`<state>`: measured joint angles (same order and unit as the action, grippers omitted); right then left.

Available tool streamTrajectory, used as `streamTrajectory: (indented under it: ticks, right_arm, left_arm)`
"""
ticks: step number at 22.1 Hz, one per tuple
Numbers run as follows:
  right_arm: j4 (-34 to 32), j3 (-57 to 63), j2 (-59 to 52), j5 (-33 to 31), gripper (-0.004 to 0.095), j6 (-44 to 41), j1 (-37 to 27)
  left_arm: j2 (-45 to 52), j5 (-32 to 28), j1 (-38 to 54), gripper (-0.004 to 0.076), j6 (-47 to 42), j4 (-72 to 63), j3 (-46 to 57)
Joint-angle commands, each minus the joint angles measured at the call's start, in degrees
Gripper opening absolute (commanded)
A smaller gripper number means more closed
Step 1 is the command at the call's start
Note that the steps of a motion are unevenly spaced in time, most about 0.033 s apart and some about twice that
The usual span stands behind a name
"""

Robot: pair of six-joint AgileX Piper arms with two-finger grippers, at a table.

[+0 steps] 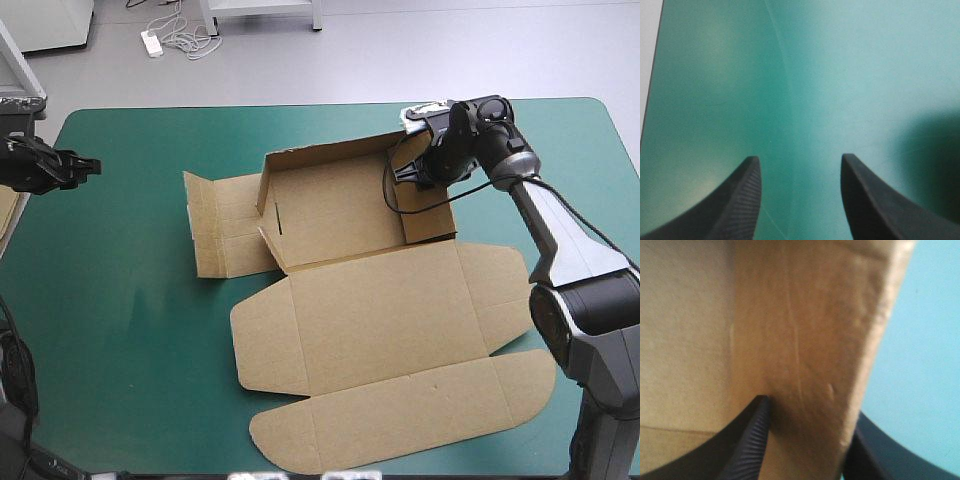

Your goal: Fold the box

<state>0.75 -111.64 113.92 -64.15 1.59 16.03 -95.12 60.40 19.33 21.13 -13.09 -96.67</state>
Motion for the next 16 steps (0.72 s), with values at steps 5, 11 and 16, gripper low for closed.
streamTrajectory:
  ticks: [5, 11, 16]
  right_arm:
    - [-0.31, -6.33, -3.5, 4.11, 0.0575, 0.72, -1.03]
    - [-0.17, -9.0, -9.07, -3.32, 0.0563, 3.32, -1.24]
    - [-3.86, -6.96, -15.28, -4.99, 0.0557, 2.17, 2.42]
  left_arm:
    - [2.45, -2.16, 0.02, 0.0353, -0.51, -1.57, -1.91]
    - [2.45, -1.68, 0.02, 0.0353, -0.51, -2.19, -1.91]
    - [2.45, -1.46, 0.02, 0.0353, 0.4, -4.0, -1.91]
